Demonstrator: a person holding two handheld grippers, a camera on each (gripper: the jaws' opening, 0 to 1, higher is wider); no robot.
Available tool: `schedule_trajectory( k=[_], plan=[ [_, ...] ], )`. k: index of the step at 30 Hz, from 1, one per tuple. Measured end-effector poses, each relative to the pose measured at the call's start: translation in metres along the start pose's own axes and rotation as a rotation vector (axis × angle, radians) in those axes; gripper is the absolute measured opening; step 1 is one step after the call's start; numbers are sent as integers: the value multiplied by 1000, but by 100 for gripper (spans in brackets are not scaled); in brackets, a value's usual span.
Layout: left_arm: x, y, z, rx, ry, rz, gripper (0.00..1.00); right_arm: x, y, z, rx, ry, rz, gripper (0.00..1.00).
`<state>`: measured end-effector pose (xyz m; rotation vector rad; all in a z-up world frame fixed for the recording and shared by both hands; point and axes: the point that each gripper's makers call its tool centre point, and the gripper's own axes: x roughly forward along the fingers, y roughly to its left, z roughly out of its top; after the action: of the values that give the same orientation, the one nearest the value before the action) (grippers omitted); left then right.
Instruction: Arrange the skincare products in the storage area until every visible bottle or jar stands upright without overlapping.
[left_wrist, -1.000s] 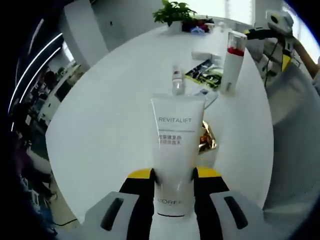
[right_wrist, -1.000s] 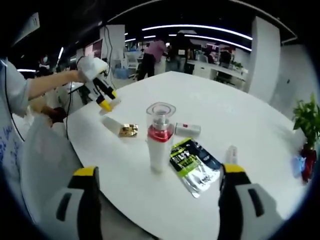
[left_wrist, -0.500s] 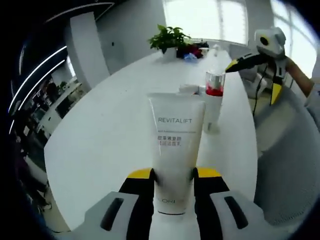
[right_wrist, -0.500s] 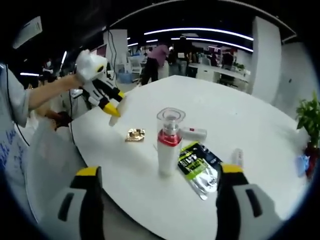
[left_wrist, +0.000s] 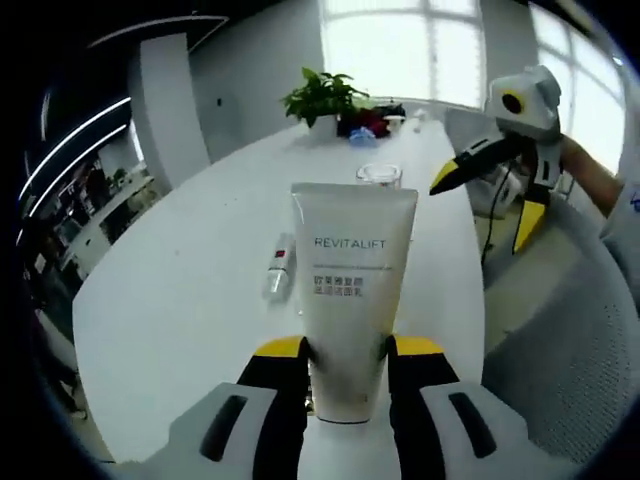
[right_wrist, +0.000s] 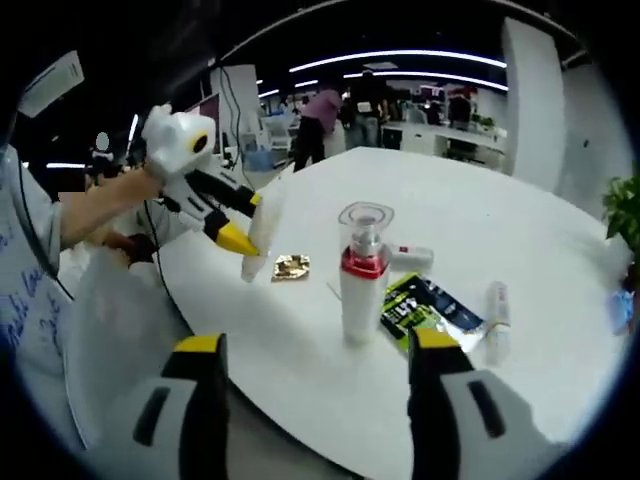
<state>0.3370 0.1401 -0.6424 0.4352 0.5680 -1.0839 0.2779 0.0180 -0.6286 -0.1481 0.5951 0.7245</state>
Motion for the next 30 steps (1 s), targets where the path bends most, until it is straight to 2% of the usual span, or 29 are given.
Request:
schedule_trajectory(
  k=[6,10,13,20,23,30],
  plan=[
    [2,-12,-1,-37,-25,-14,27,0,9,7,12,-36,34,58],
    [2,-17,-1,-56,-39,-5,27,5,14,11,16,-48,48,45],
    [1,-22,-1,-70,-50,-4,27,8,20,14,42,-61,78,44],
    [1,-27,0,-112,-75,23,27,16,25,28,78,-110,91,39],
    [1,-31,0,-113,-81,33,27,17,24,37,86,-151,75,36],
    [1,-34,1,-135,-88,49,27,22,35,48,133,-193,129,34]
  ],
)
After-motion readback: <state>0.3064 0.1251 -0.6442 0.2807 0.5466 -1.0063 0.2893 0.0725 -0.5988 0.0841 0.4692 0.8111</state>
